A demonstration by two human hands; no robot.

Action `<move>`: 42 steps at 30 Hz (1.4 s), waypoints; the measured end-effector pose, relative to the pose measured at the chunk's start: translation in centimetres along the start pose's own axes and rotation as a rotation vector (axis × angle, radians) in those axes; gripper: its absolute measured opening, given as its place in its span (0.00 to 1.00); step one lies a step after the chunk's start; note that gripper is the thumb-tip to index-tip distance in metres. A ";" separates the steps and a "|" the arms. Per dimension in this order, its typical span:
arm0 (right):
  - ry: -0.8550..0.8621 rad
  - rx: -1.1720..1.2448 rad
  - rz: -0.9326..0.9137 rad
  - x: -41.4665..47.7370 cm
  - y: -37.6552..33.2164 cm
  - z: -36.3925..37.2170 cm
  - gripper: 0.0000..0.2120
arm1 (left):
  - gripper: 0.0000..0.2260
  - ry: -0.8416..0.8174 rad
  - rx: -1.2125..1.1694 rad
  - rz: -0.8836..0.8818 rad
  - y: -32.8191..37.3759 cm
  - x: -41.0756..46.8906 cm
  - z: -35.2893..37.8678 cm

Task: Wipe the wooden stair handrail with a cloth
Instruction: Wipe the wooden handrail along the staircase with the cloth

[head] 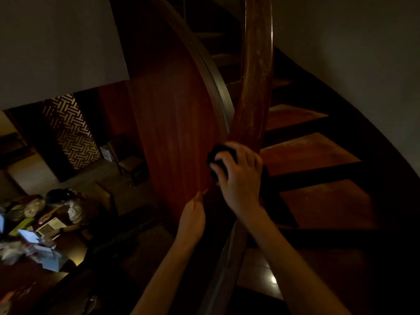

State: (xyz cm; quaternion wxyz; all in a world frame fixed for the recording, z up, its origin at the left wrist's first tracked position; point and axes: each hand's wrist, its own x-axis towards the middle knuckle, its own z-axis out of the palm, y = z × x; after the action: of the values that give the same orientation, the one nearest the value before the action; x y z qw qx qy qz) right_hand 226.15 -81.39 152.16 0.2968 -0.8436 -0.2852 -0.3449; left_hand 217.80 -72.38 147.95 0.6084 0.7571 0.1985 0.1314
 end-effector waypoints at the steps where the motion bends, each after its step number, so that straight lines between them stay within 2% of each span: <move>1: 0.008 -0.005 0.039 1.3 0.4 -0.1 0.07 | 0.20 -0.007 -0.024 -0.010 0.0 -0.2 0.0; 6: 0.070 0.062 0.200 1.2 1.2 -0.9 0.08 | 0.20 -0.005 -0.020 0.014 -0.3 -0.3 0.0; 10: 0.014 0.029 -0.027 -6.0 -1.3 0.1 0.08 | 0.13 0.008 0.155 0.077 -1.6 0.6 -0.1; 13: -0.028 -0.014 -0.147 -3.9 -1.3 0.6 0.09 | 0.12 -0.001 0.193 0.121 -1.4 0.6 -0.3; 15: -0.037 -0.054 -0.106 0.1 -0.3 0.2 0.08 | 0.14 -0.037 0.110 0.104 -0.9 0.4 -0.4; 19: 0.060 -0.057 0.106 6.4 2.2 -0.7 0.10 | 0.17 -0.019 -0.045 -0.001 -0.9 0.0 -0.2; 23: 0.156 0.007 0.259 2.6 1.3 -0.2 0.09 | 0.19 -0.007 -0.015 0.008 -0.9 0.2 -0.1; 24: 0.138 0.007 0.224 0.6 0.6 0.2 0.09 | 0.18 -0.017 0.029 0.041 -0.9 0.3 -0.1; 26: 0.047 -0.048 0.023 -2.7 -1.2 0.7 0.09 | 0.14 -0.036 0.104 0.094 -0.9 0.5 -0.1; 28: -0.041 -0.080 -0.151 -2.0 -1.4 0.9 0.10 | 0.12 -0.043 0.069 0.060 -0.9 0.4 -0.1; 29: -0.065 -0.087 -0.171 -0.2 -1.1 0.8 0.10 | 0.14 -0.044 0.048 0.047 -0.8 0.3 -0.2; 31: -0.036 -0.112 -0.109 4.5 0.0 0.6 0.10 | 0.16 -0.035 0.012 0.041 -0.5 0.2 -0.3; 34: 0.064 -0.116 0.097 9.5 2.6 -0.2 0.12 | 0.19 -0.046 -0.028 0.018 -0.5 -0.1 -0.2; 38: 0.203 -0.001 0.285 5.4 2.8 0.2 0.11 | 0.18 -0.050 0.013 0.007 -0.3 0.7 0.1; 42: 0.151 0.001 0.046 0.0 1.5 1.0 0.10 | 0.11 -0.036 0.156 0.094 3.0 3.8 1.1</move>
State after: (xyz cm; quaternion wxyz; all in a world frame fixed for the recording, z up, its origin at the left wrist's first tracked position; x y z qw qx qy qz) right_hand 227.59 -81.63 151.11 0.3258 -0.8213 -0.2429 -0.4004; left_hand 222.03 -72.12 150.47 0.5444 0.8127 0.1615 0.1303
